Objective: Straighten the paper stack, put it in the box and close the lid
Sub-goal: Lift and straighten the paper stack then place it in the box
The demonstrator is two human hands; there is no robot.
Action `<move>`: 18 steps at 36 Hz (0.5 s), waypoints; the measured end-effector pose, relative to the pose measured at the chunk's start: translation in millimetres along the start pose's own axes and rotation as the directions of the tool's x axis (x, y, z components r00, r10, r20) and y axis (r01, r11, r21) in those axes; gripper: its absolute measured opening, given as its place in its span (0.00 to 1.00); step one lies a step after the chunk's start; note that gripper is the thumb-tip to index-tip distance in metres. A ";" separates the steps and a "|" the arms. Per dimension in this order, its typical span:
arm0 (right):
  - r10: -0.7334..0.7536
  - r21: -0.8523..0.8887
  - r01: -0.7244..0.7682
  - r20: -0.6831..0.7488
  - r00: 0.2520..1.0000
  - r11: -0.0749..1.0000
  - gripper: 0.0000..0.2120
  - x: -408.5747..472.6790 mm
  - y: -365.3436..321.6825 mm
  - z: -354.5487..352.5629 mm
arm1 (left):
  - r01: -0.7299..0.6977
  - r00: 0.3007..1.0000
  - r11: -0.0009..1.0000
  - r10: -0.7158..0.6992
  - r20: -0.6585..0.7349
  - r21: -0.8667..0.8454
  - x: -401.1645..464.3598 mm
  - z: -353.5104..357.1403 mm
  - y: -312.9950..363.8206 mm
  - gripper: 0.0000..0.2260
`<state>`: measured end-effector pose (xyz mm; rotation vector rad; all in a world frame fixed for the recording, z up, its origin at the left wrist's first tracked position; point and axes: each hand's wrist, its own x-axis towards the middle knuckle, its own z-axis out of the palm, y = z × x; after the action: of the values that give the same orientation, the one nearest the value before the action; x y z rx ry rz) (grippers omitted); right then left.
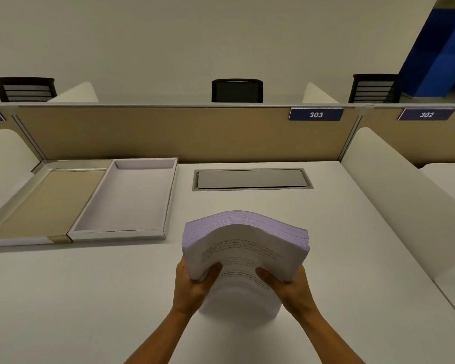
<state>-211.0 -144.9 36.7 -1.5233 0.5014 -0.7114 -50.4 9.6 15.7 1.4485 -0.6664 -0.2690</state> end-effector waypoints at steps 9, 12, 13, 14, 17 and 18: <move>0.061 0.040 -0.062 0.031 0.998 0.997 0.19 4.5 -3.8 -2.3 | 0.133 0.990 0.991 -0.133 0.048 -0.001 6.1 -0.2 -5.0 0.19; 0.043 0.030 -0.043 0.012 0.999 0.999 0.17 7.0 -7.6 -0.5 | 0.093 0.995 0.995 -0.094 0.024 0.045 6.4 4.2 0.5 0.16; 0.039 0.028 -0.039 0.006 0.999 0.999 0.16 8.1 -9.3 -0.3 | 0.081 0.996 0.995 -0.082 0.021 0.059 6.6 5.2 3.5 0.16; 0.037 0.026 -0.037 0.001 0.999 0.999 0.16 9.2 -11.0 -0.2 | 0.075 0.997 0.995 -0.077 0.022 0.067 7.0 5.7 5.9 0.16; 0.025 0.020 -0.024 -0.002 1.000 1.000 0.16 12.4 -15.1 -1.8 | 0.071 0.997 0.996 -0.072 0.012 0.059 9.2 5.8 10.3 0.15; 0.018 0.023 -0.018 0.000 1.000 1.000 0.16 12.9 -16.1 -2.5 | 0.070 0.998 0.996 -0.070 0.007 0.049 10.1 5.7 11.1 0.16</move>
<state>-205.4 -154.2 54.4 -1.4954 0.5050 -0.7016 -48.0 0.8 28.9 1.5196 -0.6341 -0.3158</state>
